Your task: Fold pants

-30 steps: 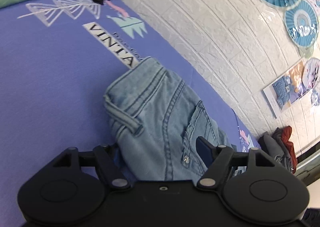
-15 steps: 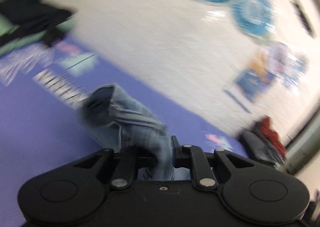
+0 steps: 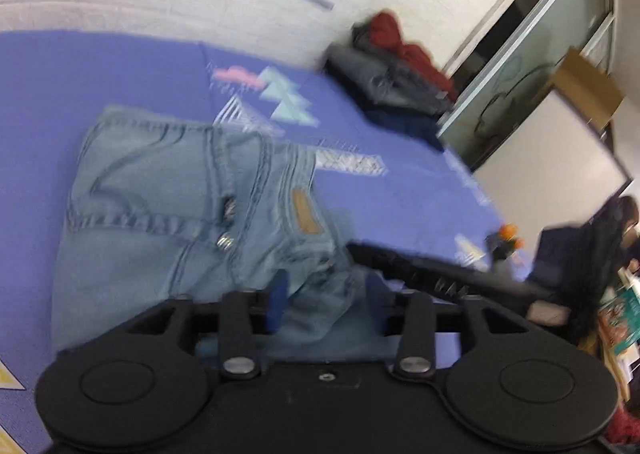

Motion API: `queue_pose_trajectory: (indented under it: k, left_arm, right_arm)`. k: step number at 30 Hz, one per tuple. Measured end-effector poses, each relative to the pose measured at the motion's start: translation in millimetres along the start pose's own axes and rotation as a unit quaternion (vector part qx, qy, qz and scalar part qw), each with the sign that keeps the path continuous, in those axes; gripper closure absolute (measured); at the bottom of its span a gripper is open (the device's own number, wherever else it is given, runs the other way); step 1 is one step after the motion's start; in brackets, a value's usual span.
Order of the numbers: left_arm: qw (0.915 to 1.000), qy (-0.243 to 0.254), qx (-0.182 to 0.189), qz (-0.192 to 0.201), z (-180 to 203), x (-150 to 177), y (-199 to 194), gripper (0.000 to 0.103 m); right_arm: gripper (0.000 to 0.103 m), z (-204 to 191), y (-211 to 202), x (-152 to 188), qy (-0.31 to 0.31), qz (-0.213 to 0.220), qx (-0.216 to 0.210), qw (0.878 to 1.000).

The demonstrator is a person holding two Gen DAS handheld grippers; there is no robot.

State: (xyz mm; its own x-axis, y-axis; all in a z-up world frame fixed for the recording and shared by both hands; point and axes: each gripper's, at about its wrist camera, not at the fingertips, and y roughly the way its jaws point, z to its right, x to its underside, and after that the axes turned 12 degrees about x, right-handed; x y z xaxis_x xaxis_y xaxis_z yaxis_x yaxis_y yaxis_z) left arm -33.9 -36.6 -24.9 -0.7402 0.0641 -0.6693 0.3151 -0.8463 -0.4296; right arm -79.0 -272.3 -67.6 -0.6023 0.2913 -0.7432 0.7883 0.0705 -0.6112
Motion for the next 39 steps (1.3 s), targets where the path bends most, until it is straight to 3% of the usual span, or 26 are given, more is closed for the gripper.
queue_pose_trajectory:
  k: [1, 2, 4, 7, 11, 13, 15, 16, 17, 20, 23, 26, 28, 30, 32, 34, 36, 39]
  left_arm:
    - [0.9997, 0.012, -0.005, 0.02, 6, -4, -9, 0.0]
    - [0.9986, 0.029, -0.01, 0.044, 12, -6, -20, 0.0]
    - [0.9948, 0.058, -0.025, 0.08, 18, -7, -37, 0.0]
    - [0.9918, 0.035, -0.071, 0.1, 1, -11, -35, 0.001]
    - [0.9881, -0.041, -0.105, 0.105, -43, -5, -34, 0.028]
    - [0.9858, -0.052, -0.117, 0.109, -54, -4, -33, 0.034]
    - [0.9841, -0.054, -0.126, 0.113, -60, -2, -29, 0.04]
    - [0.9836, -0.054, -0.129, 0.113, -62, -3, -31, 0.046]
    - [0.9831, -0.058, -0.133, 0.112, -63, -5, -29, 0.048]
    - [0.9828, -0.067, -0.13, 0.113, -66, -9, -30, 0.047]
    - [0.9862, -0.047, -0.127, 0.095, -65, -7, -30, 0.047]
    - [0.9878, -0.028, -0.135, 0.073, -69, 2, -16, 0.053]
    - [0.9868, 0.001, -0.149, 0.065, -65, 6, -9, 0.053]
    - [0.9864, 0.006, -0.153, 0.061, -61, 3, -14, 0.053]
    - [0.987, -0.017, -0.139, 0.08, -58, -4, -28, 0.051]
    - [0.9877, -0.021, -0.118, 0.1, -52, -12, -37, 0.051]
    - [0.9893, -0.007, -0.108, 0.098, -45, -18, -33, 0.043]
    - [0.9916, 0.015, -0.114, 0.059, -40, -9, -14, 0.04]
  right_arm:
    - [0.049, 5, -2, 1, 0.006, 0.007, -0.008, 1.0]
    - [0.027, 10, -5, 1, 0.013, 0.013, -0.015, 1.0]
    - [0.0, 14, -11, 0, 0.035, 0.034, -0.04, 0.998]
    - [0.0, 4, -2, -7, 0.043, 0.036, -0.069, 0.996]
    - [0.0, -18, 22, -13, 0.017, 0.013, -0.055, 0.998]
    - [0.0, -28, 39, -13, 0.011, -0.028, -0.047, 0.998]
    - [0.0, -36, 50, -9, 0.007, -0.034, -0.031, 0.999]
    - [0.037, -40, 52, -10, 0.008, -0.038, -0.03, 0.999]
    - [0.055, -42, 50, -14, 0.017, -0.043, -0.029, 0.999]
    - [0.067, -41, 14, -23, 0.018, 0.008, -0.052, 0.998]
    - [0.067, -36, -16, -17, 0.007, 0.031, -0.022, 0.999]
    - [0.059, -16, 0, 1, 0.013, -0.018, 0.023, 0.999]
    - [0.055, -5, 8, 9, 0.038, -0.031, 0.015, 0.999]
    - [0.045, -5, -2, 3, 0.04, -0.015, 0.021, 0.999]
    - [0.044, -13, -19, -2, 0.013, 0.047, 0.046, 0.998]
    - [0.045, -20, -26, -11, -0.016, 0.085, 0.045, 0.995]
    - [0.045, -25, -16, -20, -0.033, 0.091, 0.036, 0.995]
    - [0.044, -30, 10, -28, -0.047, 0.082, 0.03, 0.995]
